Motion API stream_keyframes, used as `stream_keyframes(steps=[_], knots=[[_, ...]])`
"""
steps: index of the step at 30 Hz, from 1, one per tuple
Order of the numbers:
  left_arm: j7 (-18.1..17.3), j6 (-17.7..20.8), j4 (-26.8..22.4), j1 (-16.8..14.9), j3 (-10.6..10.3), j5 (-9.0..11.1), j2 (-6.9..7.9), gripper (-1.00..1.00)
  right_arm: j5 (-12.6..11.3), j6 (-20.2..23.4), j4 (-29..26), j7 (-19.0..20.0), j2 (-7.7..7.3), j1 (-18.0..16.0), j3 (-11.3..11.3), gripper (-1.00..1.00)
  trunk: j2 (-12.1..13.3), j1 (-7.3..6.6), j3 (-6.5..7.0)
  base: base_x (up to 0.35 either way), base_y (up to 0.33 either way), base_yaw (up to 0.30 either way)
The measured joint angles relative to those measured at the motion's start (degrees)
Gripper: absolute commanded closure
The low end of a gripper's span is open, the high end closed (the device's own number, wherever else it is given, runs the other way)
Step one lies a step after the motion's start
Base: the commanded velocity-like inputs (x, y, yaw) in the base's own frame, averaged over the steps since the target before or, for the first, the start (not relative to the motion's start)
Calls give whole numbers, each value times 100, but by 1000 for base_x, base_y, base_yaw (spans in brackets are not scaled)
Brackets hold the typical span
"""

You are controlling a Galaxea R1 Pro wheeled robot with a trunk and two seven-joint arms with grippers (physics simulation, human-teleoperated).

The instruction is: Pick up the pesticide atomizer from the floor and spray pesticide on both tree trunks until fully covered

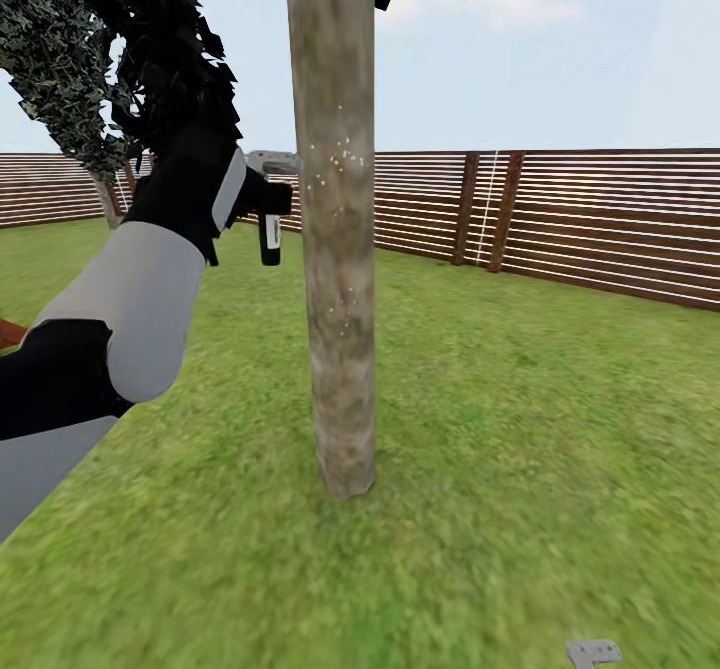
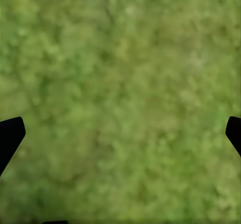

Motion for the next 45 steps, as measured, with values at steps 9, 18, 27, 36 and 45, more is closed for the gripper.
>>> stream_keyframes(steps=[9, 18, 27, 36, 45], knots=[[25, -15, 303, -1, 0, 23, 20, 100, 0, 1, 0, 0, 0, 0, 2, -100, 0, 0, 0, 0, 0, 0], [31, -31, 426, -3, 104, 674, 20, 100, 0, 0, 0, 0, 0, 0, 0, -100, 0, 0, 0, 0, 0, 0], [35, -33, 327, -2, 117, 948, 14, 100, 0, 1, 0, 0, 0, 0, 0, -100, 0, 0, 0, 0, 0, 0], [27, -10, -240, -1, 76, 955, 4, 100, 0, 0, 0, 0, 0, 0, 2, -100, 0, 0, 0, 0, 0, 0], [6, 4, -853, -1, 70, 977, -17, 100, 0, 1, 0, 0, 0, 0, 3, -100, 0, 0, 0, 0, 0, 0]])
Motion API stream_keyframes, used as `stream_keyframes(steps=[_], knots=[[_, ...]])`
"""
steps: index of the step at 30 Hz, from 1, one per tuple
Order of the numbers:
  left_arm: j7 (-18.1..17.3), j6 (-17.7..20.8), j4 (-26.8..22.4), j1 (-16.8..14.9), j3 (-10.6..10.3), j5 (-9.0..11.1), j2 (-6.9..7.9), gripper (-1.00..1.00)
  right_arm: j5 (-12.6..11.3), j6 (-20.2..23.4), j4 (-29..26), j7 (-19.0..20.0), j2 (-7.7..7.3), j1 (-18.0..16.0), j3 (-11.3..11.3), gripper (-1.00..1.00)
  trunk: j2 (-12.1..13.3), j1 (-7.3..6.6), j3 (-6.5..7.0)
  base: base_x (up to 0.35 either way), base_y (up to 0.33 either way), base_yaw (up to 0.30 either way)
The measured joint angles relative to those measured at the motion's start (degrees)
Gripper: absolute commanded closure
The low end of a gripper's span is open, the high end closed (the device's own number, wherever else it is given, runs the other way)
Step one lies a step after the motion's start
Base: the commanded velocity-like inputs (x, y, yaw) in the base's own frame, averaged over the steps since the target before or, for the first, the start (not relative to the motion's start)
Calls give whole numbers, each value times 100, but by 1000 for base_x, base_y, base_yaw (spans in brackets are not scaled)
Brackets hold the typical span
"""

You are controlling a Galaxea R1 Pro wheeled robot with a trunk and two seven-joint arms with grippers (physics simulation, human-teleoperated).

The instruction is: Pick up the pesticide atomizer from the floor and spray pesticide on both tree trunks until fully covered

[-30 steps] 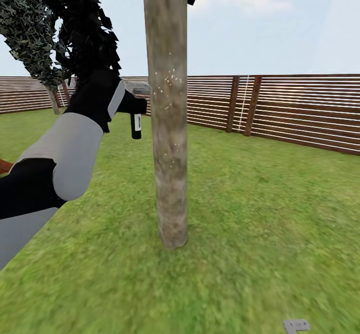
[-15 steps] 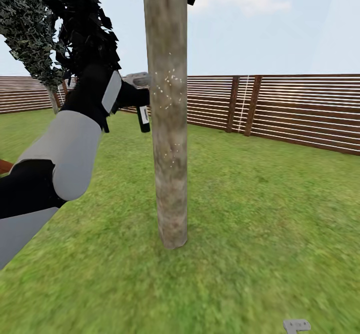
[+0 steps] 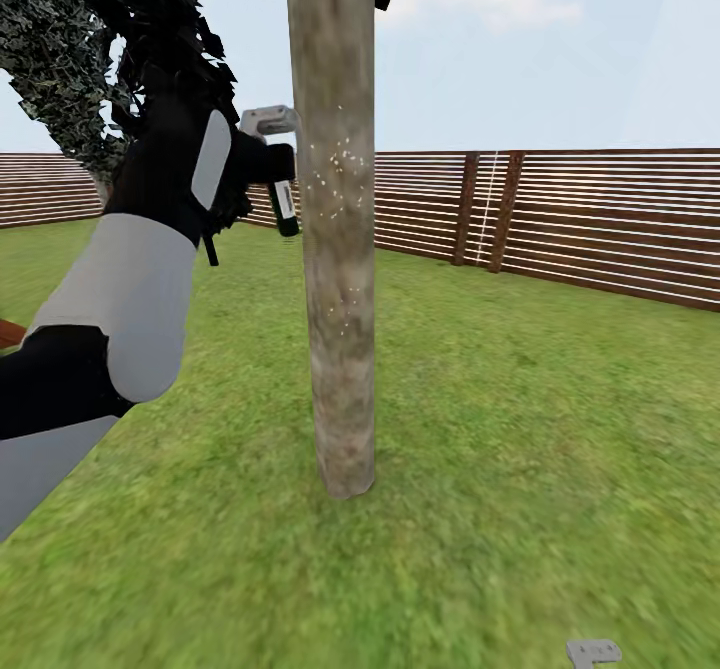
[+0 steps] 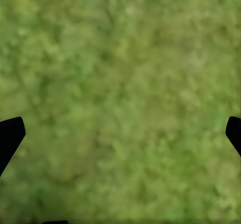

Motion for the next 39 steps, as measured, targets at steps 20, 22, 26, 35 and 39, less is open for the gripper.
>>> stream_keyframes(steps=[20, 22, 26, 35, 39], knots=[[15, -10, -345, 0, 15, 584, -30, 100, 0, 7, 0, 0, 0, 0, 0, -100, 0, 0, 0, 0, 0, 0], [14, -9, -328, -4, 26, 184, 165, 100, 0, 6, 0, 0, 0, 0, 1, -100, 0, 0, 0, 0, 0, 0], [12, -5, -151, -1, 30, 122, 306, 100, 0, 6, 0, 0, 0, 0, -1, -100, 1, 0, -1, 0, 0, 0], [26, -28, 699, 0, 29, -324, 352, 100, 0, 2, 0, 0, 0, 0, -1, -100, 1, 0, -1, 0, 0, 0], [22, -38, 856, 1, 34, -337, 357, 100, 0, 6, 0, 0, 0, 0, -2, -100, 0, 0, 0, 0, 0, 0]])
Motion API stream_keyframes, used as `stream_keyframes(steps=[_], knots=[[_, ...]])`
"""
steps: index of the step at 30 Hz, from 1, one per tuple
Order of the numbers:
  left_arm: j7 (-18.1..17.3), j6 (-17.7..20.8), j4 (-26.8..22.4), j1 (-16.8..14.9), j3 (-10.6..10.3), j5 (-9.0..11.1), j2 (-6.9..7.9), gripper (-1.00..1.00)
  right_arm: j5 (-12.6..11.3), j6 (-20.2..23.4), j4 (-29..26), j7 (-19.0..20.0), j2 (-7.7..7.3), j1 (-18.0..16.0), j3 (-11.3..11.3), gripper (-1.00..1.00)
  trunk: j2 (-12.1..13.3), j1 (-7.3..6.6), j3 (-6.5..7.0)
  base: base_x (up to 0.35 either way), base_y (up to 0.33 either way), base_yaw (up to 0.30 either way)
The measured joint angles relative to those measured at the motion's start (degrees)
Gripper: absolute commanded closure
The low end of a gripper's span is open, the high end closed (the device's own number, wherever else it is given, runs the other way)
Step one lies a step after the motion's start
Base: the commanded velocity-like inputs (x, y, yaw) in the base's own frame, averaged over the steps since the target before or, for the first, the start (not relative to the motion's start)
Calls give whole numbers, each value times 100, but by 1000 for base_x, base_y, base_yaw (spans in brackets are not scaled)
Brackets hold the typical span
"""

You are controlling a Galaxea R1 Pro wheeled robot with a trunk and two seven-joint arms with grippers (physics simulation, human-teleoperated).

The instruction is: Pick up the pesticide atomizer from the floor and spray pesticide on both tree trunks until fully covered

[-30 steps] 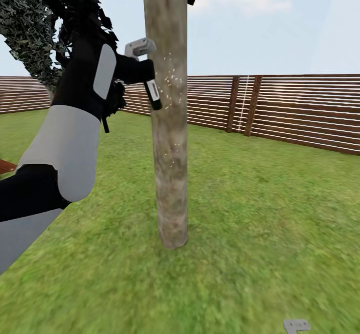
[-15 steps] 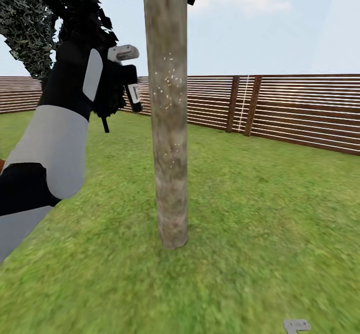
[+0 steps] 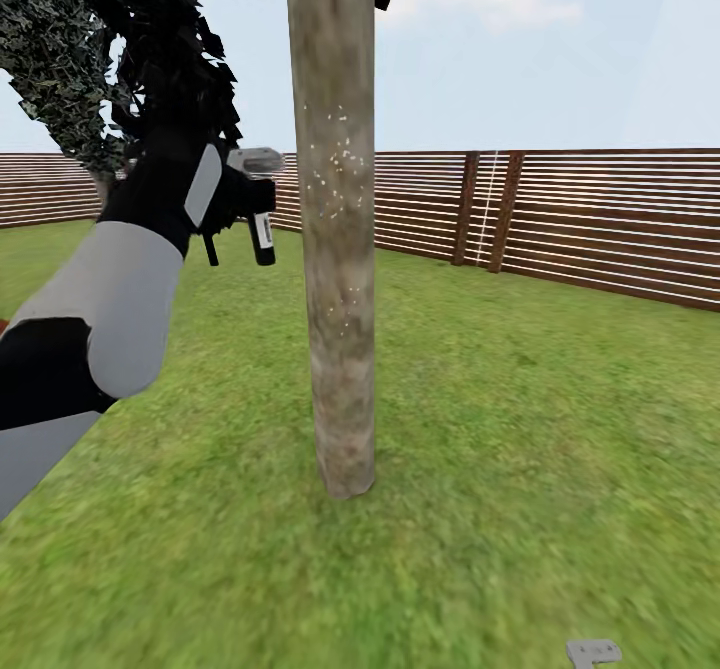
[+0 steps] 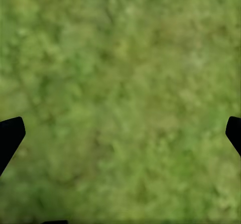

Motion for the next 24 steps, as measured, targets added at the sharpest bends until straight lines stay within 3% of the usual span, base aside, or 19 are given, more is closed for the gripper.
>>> stream_keyframes(steps=[4, 8, 21, 24], knots=[[-7, -88, 464, -1, 0, 10, -18, 100, 0, -1, 0, 0, 0, 0, 3, -100, 1, 0, -1, 0, 0, 0], [-3, -749, 1221, -3, 5, 19, -26, 100, 0, 1, 0, 0, 0, 0, 0, -100, 1, 0, -1, 0, 0, 0], [-2, -866, 1509, -3, 7, 20, -51, 100, 0, -2, 0, 0, 0, 0, -1, -100, 0, 0, 0, 0, 0, 0], [-2, -1210, 1881, 0, 9, 24, -56, 100, 0, -2, 0, 0, 0, 0, 0, -100, 0, 0, 0, 0, 0, 0]])
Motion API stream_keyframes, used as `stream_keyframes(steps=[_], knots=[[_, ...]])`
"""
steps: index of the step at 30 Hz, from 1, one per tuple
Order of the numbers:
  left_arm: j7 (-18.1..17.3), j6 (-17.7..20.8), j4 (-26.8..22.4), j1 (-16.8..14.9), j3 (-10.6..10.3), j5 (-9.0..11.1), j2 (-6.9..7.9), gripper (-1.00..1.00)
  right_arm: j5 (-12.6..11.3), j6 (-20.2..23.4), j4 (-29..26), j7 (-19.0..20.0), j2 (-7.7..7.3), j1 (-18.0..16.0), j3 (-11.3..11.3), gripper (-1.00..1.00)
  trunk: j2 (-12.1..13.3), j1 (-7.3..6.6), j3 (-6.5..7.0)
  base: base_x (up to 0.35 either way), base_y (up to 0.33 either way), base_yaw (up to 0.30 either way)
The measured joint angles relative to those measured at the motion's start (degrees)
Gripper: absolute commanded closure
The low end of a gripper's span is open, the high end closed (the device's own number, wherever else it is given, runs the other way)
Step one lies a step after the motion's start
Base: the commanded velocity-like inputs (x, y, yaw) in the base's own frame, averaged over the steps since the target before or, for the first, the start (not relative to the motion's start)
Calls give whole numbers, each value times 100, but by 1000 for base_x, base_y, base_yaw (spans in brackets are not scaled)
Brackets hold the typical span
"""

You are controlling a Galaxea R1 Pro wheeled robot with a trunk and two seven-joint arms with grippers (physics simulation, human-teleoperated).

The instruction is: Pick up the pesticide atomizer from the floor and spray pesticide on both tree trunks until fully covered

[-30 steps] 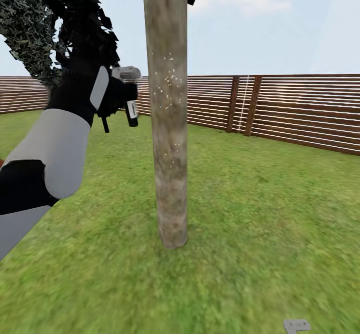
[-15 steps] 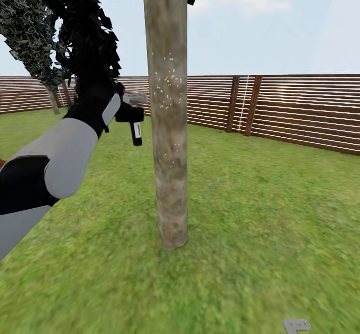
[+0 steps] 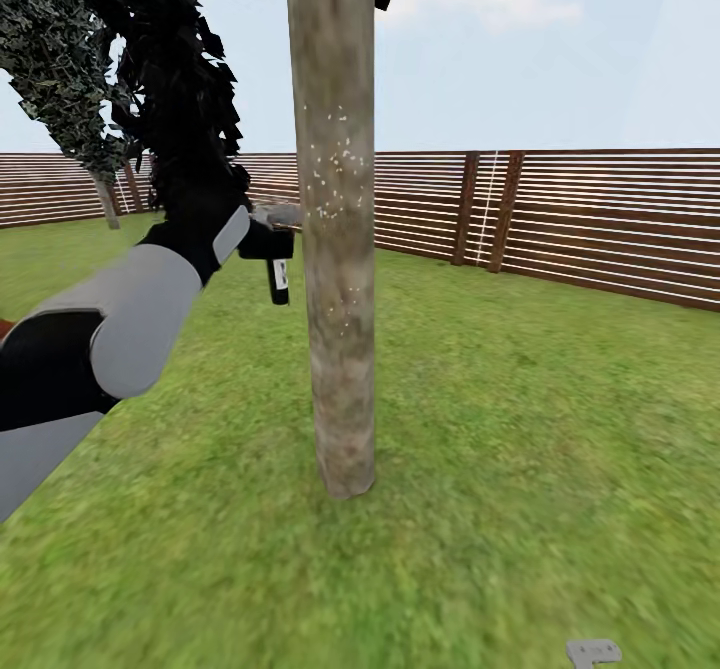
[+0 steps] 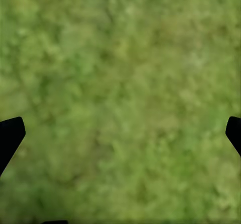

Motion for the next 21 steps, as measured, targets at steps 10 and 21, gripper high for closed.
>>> stream_keyframes(steps=[10, 21], knots=[[0, -441, 651, 0, 1, -2, -50, 100, 0, -1, 0, 0, 0, 0, 0, -100, 0, 0, 0, 0, 0, 0], [0, -650, 1075, -1, 7, -1, -68, 100, 0, 2, 0, 0, 0, 0, 5, -100, 0, 0, 0, 0, 0, 0]])
